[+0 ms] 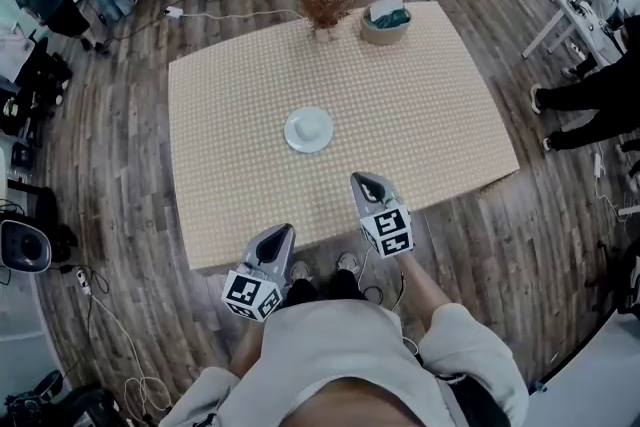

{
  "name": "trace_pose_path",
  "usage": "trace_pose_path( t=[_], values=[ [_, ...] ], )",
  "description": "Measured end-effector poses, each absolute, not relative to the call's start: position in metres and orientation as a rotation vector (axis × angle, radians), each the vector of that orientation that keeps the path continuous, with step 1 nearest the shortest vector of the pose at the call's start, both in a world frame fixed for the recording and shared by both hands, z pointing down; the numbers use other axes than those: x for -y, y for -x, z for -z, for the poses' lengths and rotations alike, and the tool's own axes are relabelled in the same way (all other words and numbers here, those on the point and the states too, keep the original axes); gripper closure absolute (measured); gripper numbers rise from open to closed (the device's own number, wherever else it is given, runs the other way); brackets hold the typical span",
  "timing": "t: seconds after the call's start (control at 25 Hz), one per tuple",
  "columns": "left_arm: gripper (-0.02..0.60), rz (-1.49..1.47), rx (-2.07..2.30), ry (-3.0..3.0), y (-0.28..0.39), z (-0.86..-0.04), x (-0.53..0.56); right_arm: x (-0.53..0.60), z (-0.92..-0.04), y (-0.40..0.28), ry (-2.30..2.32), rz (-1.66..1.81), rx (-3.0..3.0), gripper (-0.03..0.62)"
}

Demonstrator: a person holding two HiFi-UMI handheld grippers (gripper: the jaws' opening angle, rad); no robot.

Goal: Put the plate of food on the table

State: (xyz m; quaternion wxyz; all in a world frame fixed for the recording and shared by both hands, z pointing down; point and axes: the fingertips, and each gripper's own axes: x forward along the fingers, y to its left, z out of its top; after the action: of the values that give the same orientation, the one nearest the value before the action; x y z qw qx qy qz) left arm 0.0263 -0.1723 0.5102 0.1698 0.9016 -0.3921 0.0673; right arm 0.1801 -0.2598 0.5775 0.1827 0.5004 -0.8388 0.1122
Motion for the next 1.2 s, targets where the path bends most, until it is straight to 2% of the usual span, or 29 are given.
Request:
trace_pose_path(
  t=[0.4,0.6,0.84,1.2],
  values=[
    [0.572,-0.172,0.964,-2.699,-0.108,-0.487,0.152,0.194,-0.485,-0.218,-1.525,-0.032,2.468,0.594],
    [0.572,-0.142,0.908,-2.742,-0.115,-0.472,0.141,0.177,-0.460,-0.216,-1.510,0.075,2.438,0.594],
    [0.572,-0.101,0.894,-2.794,-0.081,-0.450,0.131,0.158,-0.420,-0.189,-1.604,0.145,2.455,0.595],
    [0.572,-0.070,0.934,-2.833,0.032,-0.437,0.105,0.111,-0.425,-0.082,-1.679,0.088,2.432,0.597]
  ],
)
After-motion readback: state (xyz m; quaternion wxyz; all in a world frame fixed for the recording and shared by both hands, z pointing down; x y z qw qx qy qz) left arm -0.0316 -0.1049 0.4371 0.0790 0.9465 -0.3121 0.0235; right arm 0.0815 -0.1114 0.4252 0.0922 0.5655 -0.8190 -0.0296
